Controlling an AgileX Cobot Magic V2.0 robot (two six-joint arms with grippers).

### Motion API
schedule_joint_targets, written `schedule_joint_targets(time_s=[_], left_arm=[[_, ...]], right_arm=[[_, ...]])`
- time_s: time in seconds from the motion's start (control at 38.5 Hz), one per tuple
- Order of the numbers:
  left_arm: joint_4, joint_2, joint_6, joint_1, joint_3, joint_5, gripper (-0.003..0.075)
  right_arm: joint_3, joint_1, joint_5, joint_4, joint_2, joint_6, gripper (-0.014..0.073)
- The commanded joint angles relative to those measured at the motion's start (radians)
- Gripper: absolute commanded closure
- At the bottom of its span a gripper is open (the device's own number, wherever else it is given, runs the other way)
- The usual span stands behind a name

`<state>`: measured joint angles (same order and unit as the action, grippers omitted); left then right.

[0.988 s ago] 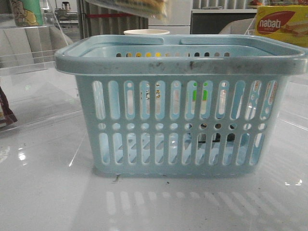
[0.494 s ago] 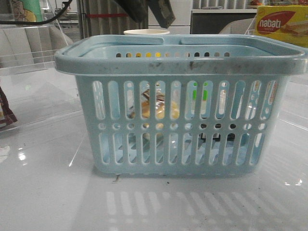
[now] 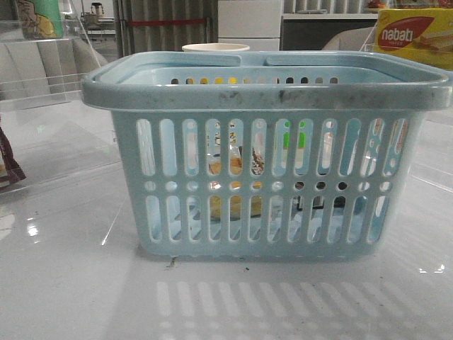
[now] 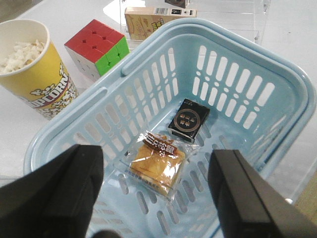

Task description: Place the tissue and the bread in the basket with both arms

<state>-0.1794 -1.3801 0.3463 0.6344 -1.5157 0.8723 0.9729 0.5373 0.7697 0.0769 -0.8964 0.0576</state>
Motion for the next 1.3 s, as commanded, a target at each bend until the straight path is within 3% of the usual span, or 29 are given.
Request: schedule_joint_targets(time_s=[0.0,0.34,0.49,0.65,1.04,1.14,1.27], left_arm=[[-0.021,0.126,0.001,0.009,0.052,-0.049,0.0213],[-0.021,0.439,-0.004,0.009,0.372,-0.054,0.0213],[0.055,0.554,-0.084,0.009,0.484,-0.056,0.0213],[0.190,0.639,-0.242,0.009,0.546,-0.056,0.0213],[0.198,0.691,-0.248,0.009,0.590,-0.053,0.0213],[0.198,0.691,-0.248,0.009,0.590,-0.055,0.0227],[0.198,0.691,-0.248,0.009,0.590,-0.057,0.0327]], right_arm=[[0.026,0.000,-0.065,0.009,0.010,-0.004,-0.0001],[0.026,0.000,-0.063,0.008,0.010,-0.004,-0.0001],[0.024,0.000,-0.053,0.072,0.010,-0.004,-0.0001],[-0.001,0.000,-0.040,0.075,0.057,-0.004,-0.0001],[-0.189,0.000,-0.014,0.075,0.277,-0.004,0.0004],[-0.197,0.000,0.016,0.075,0.289,-0.004,0.0061],[-0.197,0.000,0.042,0.075,0.289,-0.004,0.0229]])
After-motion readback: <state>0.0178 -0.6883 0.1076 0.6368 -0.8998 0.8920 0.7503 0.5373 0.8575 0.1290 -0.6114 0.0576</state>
